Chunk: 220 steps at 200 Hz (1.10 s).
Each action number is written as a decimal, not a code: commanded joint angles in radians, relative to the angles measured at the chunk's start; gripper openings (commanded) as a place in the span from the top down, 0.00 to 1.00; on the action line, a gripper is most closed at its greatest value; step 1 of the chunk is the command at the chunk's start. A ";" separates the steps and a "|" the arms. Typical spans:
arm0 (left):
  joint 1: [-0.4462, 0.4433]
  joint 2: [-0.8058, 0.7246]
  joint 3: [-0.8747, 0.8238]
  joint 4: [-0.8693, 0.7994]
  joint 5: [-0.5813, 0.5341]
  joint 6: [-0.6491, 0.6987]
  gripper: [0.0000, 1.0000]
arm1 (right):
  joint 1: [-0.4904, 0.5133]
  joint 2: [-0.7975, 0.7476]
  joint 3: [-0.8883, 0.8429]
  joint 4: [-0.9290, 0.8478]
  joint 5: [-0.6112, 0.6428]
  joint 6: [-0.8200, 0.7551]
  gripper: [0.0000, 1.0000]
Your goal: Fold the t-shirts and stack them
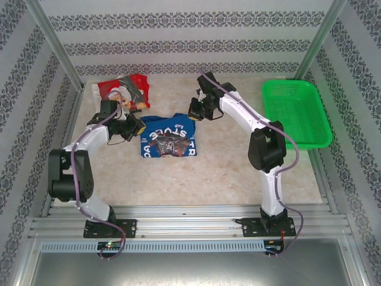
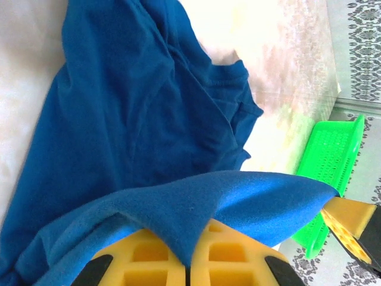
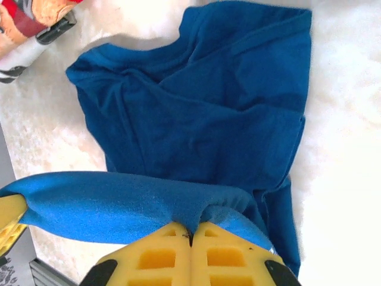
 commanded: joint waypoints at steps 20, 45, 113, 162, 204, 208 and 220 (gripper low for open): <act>0.029 0.142 0.111 0.054 -0.001 0.055 1.00 | -0.040 0.111 0.121 -0.046 -0.008 -0.014 1.00; 0.031 0.218 0.172 0.049 -0.003 0.069 1.00 | -0.053 0.173 0.178 -0.061 -0.014 -0.014 1.00; 0.037 0.332 0.281 0.098 0.037 0.036 0.69 | -0.085 0.310 0.351 -0.108 -0.029 -0.008 0.77; 0.037 0.206 0.409 0.167 0.073 -0.045 0.16 | -0.117 0.159 0.341 -0.047 0.043 -0.051 0.46; 0.039 0.027 0.434 -0.057 0.043 0.102 0.04 | -0.101 -0.141 0.076 0.059 0.046 -0.134 0.32; 0.040 0.012 0.426 -0.098 0.033 0.129 0.04 | -0.097 -0.172 0.035 0.075 0.044 -0.137 0.31; 0.042 -0.027 0.373 -0.187 0.021 0.205 0.04 | -0.080 -0.260 -0.089 0.105 0.046 -0.145 0.29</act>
